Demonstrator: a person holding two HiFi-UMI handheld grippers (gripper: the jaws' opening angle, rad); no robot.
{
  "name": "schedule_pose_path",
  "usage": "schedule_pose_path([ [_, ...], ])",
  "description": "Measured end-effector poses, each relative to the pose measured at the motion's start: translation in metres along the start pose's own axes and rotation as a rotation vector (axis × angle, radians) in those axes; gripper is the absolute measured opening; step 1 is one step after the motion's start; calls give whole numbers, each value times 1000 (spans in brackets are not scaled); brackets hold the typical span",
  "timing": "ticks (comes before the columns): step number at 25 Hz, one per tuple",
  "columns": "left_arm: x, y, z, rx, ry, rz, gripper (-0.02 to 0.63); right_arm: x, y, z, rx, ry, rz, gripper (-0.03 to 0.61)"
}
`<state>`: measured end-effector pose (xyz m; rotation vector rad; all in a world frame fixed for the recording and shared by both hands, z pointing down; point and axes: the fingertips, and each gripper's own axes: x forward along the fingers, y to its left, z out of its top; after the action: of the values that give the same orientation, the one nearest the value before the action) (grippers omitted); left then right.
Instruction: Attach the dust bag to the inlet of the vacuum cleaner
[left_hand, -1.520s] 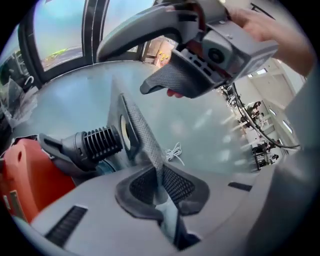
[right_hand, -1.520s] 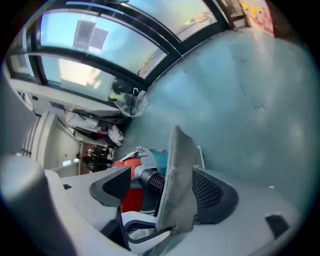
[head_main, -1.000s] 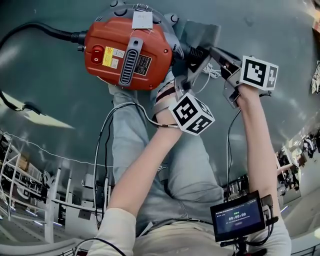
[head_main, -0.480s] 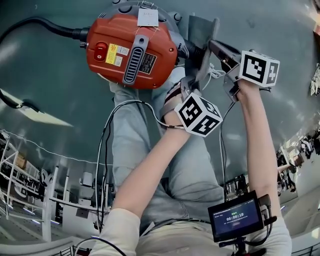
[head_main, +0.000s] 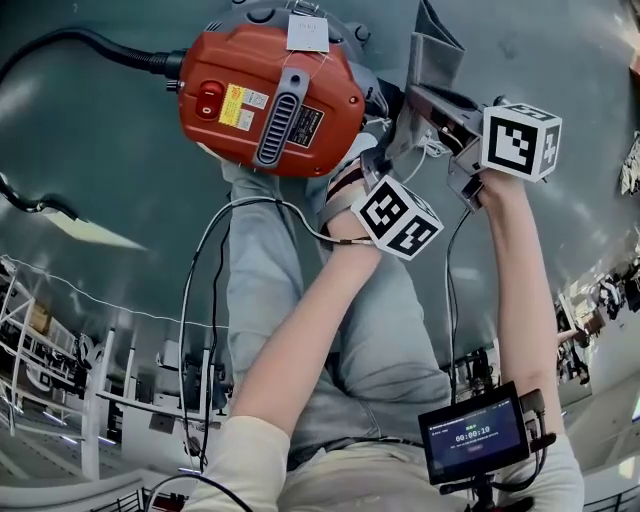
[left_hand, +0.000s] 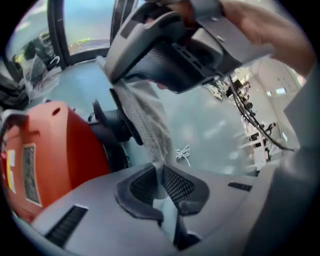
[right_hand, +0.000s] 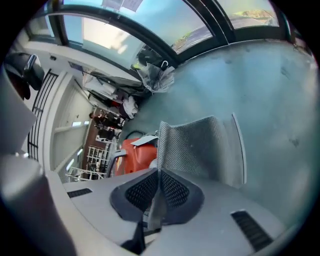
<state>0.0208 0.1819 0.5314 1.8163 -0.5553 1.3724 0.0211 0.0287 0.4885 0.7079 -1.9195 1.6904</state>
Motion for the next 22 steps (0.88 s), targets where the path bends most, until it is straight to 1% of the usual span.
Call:
schedule_pose_path([
  [2, 8, 10, -5, -96, 11, -15, 26, 4, -17, -6, -31, 17, -54, 26],
  [3, 5, 13, -5, -112, 2, -9, 23, 5, -25, -6, -35, 20, -76, 26],
  [4, -3, 13, -1, -94, -18, 7, 23, 3, -29, -6, -42, 21, -91, 26],
  [6, -21, 6, 10, -7, -70, 48, 23, -4, -34, -4, -59, 25, -106, 26],
  [8, -27, -4, 19, 64, -94, 63, 25, -15, -42, -6, -43, 22, -118, 26],
  [10, -18, -15, 20, 114, -75, 62, 25, -23, -56, -13, 11, 2, -135, 26],
  [12, -6, -16, 16, 131, -47, 66, 25, -22, -68, -23, 43, -3, -145, 26],
  [13, -3, -12, 15, 129, -44, 75, 25, -20, -69, -25, 42, -3, -138, 26],
  [15, -6, -4, 14, 124, -63, 100, 25, -25, -54, -18, 15, -33, -88, 26],
  [16, -11, -1, 14, 129, -77, 113, 25, -29, -44, -13, -15, -48, -61, 26],
  [18, -18, 1, 13, 141, -95, 133, 25, -33, -30, -9, -87, -53, -44, 26],
  [19, -19, 2, 10, 144, -97, 139, 25, -33, -29, -11, -99, -51, -34, 26],
  [20, -19, 2, 6, 141, -95, 143, 25, -32, -29, -15, -80, -50, -9, 26],
  [22, -17, 6, 1, 119, -89, 141, 25, -33, -29, -20, 9, -57, 87, 28],
])
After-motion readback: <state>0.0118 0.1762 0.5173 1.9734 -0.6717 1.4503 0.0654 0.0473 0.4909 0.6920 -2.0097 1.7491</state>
